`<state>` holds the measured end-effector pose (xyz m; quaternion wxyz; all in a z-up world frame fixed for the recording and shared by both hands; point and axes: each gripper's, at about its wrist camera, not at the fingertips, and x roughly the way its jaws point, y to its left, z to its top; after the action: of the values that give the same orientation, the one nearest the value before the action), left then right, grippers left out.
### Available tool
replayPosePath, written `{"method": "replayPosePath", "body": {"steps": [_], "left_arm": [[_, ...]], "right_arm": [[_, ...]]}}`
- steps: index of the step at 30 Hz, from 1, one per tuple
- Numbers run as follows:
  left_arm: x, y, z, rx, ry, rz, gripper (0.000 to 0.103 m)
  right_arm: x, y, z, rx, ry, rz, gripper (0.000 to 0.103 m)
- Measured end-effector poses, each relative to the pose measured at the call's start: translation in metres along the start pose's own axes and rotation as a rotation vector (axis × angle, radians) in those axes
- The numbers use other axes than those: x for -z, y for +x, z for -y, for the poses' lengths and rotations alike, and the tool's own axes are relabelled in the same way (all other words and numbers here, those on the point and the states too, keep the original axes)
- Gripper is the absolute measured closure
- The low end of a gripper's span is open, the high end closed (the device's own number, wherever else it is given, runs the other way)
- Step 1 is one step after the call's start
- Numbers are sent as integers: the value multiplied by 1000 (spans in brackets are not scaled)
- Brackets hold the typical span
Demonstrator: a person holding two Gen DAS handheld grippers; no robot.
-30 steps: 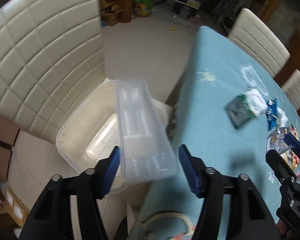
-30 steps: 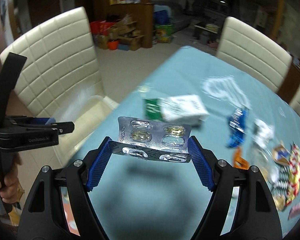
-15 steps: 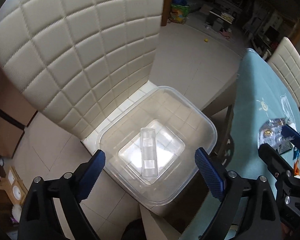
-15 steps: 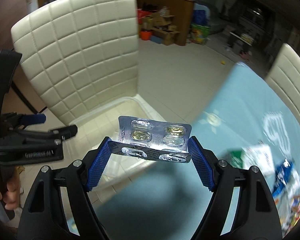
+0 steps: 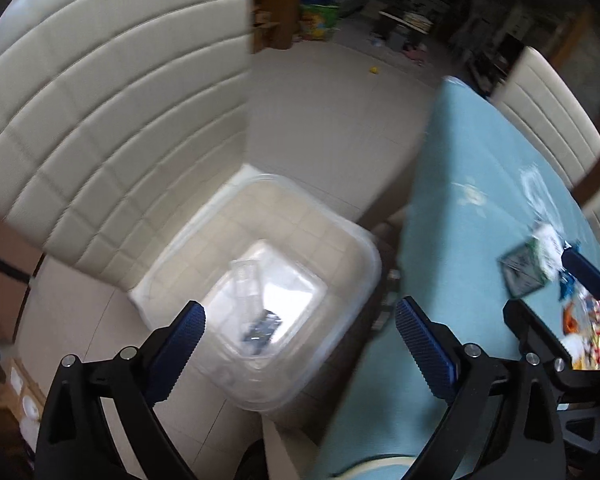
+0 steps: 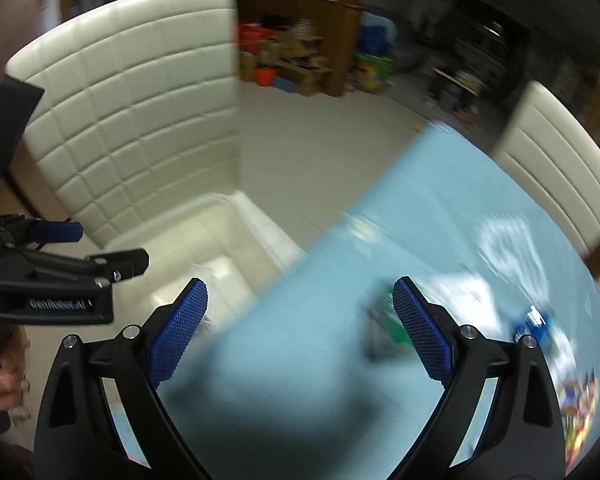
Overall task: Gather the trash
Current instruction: 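Bring both tools back over the tablecloth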
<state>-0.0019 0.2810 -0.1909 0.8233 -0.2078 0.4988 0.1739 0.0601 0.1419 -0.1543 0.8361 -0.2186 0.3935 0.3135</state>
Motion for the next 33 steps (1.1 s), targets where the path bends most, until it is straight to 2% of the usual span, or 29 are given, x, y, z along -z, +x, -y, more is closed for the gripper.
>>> {"method": "replayPosePath", "body": {"steps": [8, 15, 20, 23, 29, 33], "left_arm": [[22, -9, 129, 96, 257, 16, 10], [68, -15, 223, 123, 410, 2, 10], [83, -13, 244, 89, 476, 0, 10], [77, -10, 243, 51, 506, 22, 9], [42, -8, 237, 20, 592, 93, 9], [19, 7, 234, 42, 635, 68, 9]], "right_arm": [[85, -66, 109, 177, 243, 4, 10], [158, -100, 172, 226, 377, -37, 10], [186, -115, 203, 254, 418, -41, 10], [194, -118, 211, 243, 457, -41, 10], [194, -115, 207, 222, 464, -31, 10], [187, -105, 198, 221, 475, -28, 10]]}}
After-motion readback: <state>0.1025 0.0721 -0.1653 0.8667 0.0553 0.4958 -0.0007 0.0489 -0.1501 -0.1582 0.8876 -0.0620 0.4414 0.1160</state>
